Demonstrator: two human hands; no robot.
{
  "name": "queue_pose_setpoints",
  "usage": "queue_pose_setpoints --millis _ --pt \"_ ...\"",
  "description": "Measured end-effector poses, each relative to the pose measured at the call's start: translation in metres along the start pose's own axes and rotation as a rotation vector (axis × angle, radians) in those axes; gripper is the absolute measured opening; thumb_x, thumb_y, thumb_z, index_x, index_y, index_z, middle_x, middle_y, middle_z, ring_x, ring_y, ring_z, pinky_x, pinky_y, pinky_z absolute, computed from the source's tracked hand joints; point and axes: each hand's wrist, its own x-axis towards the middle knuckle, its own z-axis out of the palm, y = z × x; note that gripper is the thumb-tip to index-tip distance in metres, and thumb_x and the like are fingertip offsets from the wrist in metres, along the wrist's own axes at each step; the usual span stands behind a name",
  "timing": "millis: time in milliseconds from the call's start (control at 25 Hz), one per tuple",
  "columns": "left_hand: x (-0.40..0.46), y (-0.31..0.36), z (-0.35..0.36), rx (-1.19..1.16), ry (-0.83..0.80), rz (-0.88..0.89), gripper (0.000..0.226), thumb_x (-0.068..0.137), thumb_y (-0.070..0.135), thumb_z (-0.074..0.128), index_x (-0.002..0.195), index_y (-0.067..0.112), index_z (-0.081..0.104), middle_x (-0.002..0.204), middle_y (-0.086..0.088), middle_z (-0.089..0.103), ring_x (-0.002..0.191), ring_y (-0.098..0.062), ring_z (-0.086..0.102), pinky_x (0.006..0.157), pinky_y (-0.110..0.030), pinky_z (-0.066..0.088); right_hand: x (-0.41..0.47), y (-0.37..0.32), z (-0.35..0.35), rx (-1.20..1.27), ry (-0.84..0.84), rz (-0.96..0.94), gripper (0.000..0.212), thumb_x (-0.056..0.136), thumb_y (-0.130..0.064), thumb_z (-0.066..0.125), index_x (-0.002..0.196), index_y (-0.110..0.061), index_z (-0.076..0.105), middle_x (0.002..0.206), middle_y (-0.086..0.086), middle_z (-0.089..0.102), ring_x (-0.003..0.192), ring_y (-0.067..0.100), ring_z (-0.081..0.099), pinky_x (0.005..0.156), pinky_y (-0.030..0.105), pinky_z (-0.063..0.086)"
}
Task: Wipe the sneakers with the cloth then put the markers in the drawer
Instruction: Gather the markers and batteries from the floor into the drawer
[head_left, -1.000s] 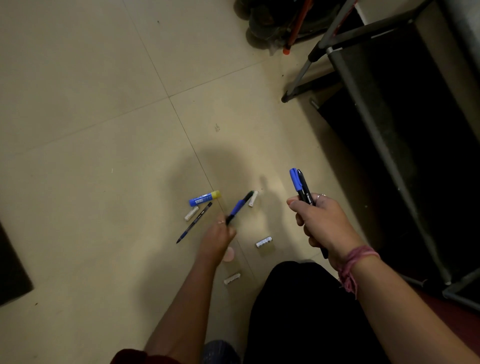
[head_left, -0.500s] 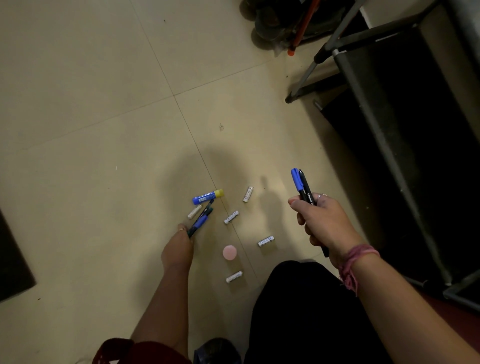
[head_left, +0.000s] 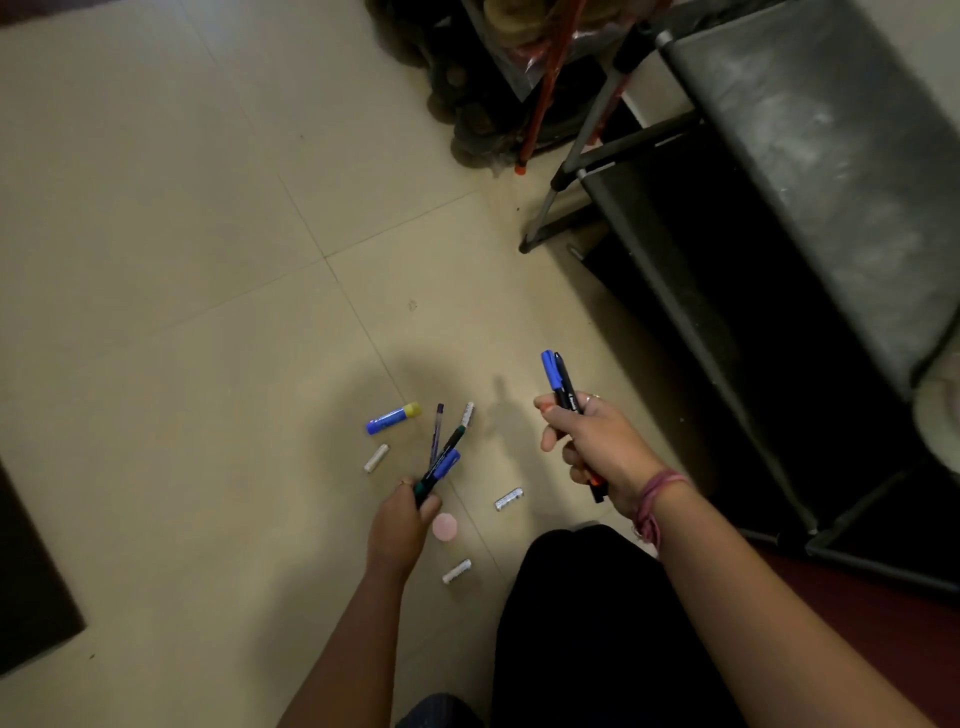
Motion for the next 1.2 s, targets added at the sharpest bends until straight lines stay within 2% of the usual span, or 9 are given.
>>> queue_pose_setpoints --millis 120,280,440,640,680,840,1000,1200 --pt "-0.027 0.039 -0.010 -0.173 0.008 0.018 0.014 0.092 0.019 0.055 0.083 0.010 0.050 0.065 0.001 0.049 0.060 -0.017 0.045 0.055 -0.031 0.035 -0.019 0.003 -0.011 0.212 0.006 0.040 0.018 0.096 -0.012 0.047 0.111 -0.012 0.057 0.068 0.001 0.059 0.041 0.005 0.039 0.036 0.017 0.031" --pt "-0.066 0.092 -0.020 -0.297 -0.073 0.106 0.023 0.093 0.019 0.055 0.072 0.012 0.048 0.063 -0.001 0.043 0.055 -0.012 0.039 0.055 -0.027 0.032 -0.067 0.005 -0.027 0.606 0.008 0.124 0.016 0.097 -0.010 0.045 0.106 -0.010 0.059 0.069 0.002 0.062 0.044 0.006 0.053 0.042 0.017 0.045" --pt "-0.132 0.163 -0.025 -0.288 -0.203 0.206 0.027 0.093 0.023 0.055 0.068 0.015 0.048 0.057 0.003 0.045 0.052 -0.011 0.041 0.052 -0.025 0.035 -0.141 0.003 -0.059 0.828 0.096 0.060 0.018 0.098 -0.007 0.043 0.102 -0.009 0.061 0.082 0.006 0.066 0.063 0.011 0.065 0.061 0.024 0.054" --pt "-0.219 0.232 -0.039 -0.312 -0.423 0.297 0.027 0.094 0.025 0.051 0.069 0.018 0.045 0.053 0.005 0.037 0.046 -0.010 0.033 0.048 -0.027 0.029 -0.219 0.010 -0.092 0.943 0.188 -0.036 0.015 0.099 -0.007 0.043 0.108 -0.005 0.055 0.098 0.010 0.064 0.092 0.021 0.063 0.087 0.033 0.048" --pt "-0.235 0.243 -0.043 -0.316 -0.473 0.312 0.026 0.094 0.024 0.051 0.070 0.018 0.044 0.051 0.006 0.036 0.045 -0.009 0.031 0.048 -0.027 0.028 -0.233 0.013 -0.098 0.935 0.194 -0.048 0.014 0.099 -0.008 0.044 0.105 -0.007 0.056 0.097 0.009 0.064 0.091 0.020 0.064 0.086 0.033 0.047" --pt "-0.302 0.275 -0.048 -0.256 -0.662 0.388 0.024 0.093 0.021 0.051 0.071 0.019 0.044 0.052 0.007 0.035 0.044 -0.007 0.030 0.047 -0.025 0.028 -0.290 0.033 -0.125 0.968 0.230 -0.121 0.014 0.099 -0.013 0.044 0.096 -0.012 0.058 0.079 0.003 0.072 0.064 0.010 0.070 0.069 0.030 0.050" --pt "-0.362 0.287 -0.035 -0.132 -0.811 0.451 0.017 0.092 0.020 0.053 0.075 0.019 0.050 0.055 0.007 0.036 0.044 -0.006 0.029 0.045 -0.022 0.026 -0.346 0.065 -0.143 1.151 0.247 -0.235 0.017 0.099 -0.010 0.042 0.097 -0.005 0.058 0.069 0.007 0.072 0.060 0.014 0.071 0.049 0.028 0.056" --pt "-0.423 0.285 -0.012 0.013 -0.896 0.526 0.019 0.090 0.021 0.054 0.071 0.019 0.052 0.051 0.008 0.038 0.042 -0.006 0.031 0.042 -0.021 0.027 -0.402 0.112 -0.149 1.337 0.311 -0.324 0.017 0.097 -0.006 0.046 0.091 -0.002 0.061 0.063 0.007 0.068 0.051 0.014 0.067 0.047 0.026 0.056"
